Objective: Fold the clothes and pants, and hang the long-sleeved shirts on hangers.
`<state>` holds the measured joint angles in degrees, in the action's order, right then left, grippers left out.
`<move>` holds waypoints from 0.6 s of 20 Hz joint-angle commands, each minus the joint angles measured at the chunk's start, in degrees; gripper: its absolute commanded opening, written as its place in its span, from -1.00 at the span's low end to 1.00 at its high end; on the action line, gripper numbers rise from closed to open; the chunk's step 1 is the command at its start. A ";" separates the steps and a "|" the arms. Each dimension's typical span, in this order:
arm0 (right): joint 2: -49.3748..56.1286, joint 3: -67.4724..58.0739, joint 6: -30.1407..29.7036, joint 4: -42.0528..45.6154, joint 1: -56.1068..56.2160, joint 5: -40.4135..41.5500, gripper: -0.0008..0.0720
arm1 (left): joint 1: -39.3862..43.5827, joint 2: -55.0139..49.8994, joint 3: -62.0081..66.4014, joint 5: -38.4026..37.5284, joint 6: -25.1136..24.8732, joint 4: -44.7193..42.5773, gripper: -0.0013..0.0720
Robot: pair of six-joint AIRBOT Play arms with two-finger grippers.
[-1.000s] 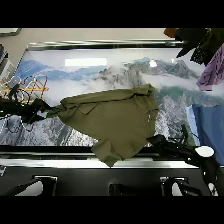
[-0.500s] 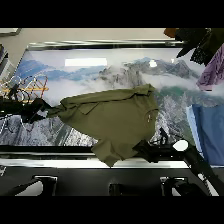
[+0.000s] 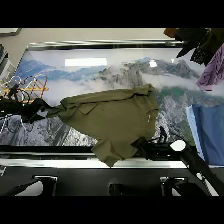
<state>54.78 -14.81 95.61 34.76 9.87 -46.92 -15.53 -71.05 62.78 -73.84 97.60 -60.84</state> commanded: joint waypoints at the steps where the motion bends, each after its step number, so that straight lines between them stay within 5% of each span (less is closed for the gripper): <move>1: 0.74 2.10 -1.42 -2.67 0.11 -0.90 0.42 | 0.02 -0.02 -0.02 0.24 -0.04 -0.24 0.97; 5: 0.76 2.45 -3.45 -5.35 0.11 0.04 0.32 | 0.02 -0.02 -0.02 0.68 -0.04 -0.24 0.97; 9: 0.76 2.45 -3.50 -5.18 0.11 0.07 0.00 | 0.02 -0.02 -0.02 1.53 0.00 -0.22 0.97; 10: 0.76 2.45 -3.52 -5.18 0.11 -0.37 -0.12 | 0.02 -0.02 -0.02 1.53 0.00 -0.22 0.97; 11: 0.76 2.45 -4.42 -5.22 0.11 -0.94 -0.66 | 0.02 -0.02 -0.02 1.53 0.00 -0.24 0.97; 12: 0.74 2.45 -5.81 -5.38 0.11 -1.27 -0.90 | 0.02 -0.02 -0.02 1.57 -0.02 -0.24 0.97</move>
<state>55.61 -12.29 91.79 30.46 9.96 -46.81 -15.53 -71.07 62.78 -72.49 97.58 -61.04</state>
